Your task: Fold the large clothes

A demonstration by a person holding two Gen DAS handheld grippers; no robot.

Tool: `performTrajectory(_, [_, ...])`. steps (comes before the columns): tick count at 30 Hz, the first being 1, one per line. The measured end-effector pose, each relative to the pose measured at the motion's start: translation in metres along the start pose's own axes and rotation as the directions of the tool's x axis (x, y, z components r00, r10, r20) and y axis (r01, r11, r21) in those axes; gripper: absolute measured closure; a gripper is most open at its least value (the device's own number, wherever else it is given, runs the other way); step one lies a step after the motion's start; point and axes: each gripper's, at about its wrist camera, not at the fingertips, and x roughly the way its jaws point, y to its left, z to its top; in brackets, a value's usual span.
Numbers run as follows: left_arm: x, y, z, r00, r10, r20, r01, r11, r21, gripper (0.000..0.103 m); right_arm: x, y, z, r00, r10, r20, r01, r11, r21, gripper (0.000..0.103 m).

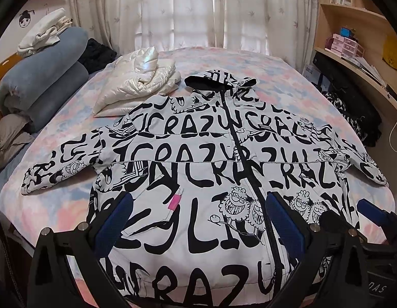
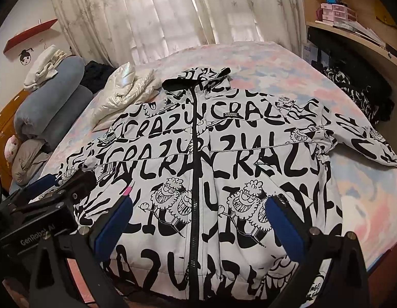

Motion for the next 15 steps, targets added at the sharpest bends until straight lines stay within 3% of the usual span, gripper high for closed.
performTrajectory(15, [0.0009, -0.0011, -0.0003, 1.000, -0.003, 0.005, 0.003, 1.000, 0.000, 0.001, -0.0002, -0.0025, -0.0002, 1.000, 0.017, -0.008, -0.017, 1.000, 0.011, 0.000])
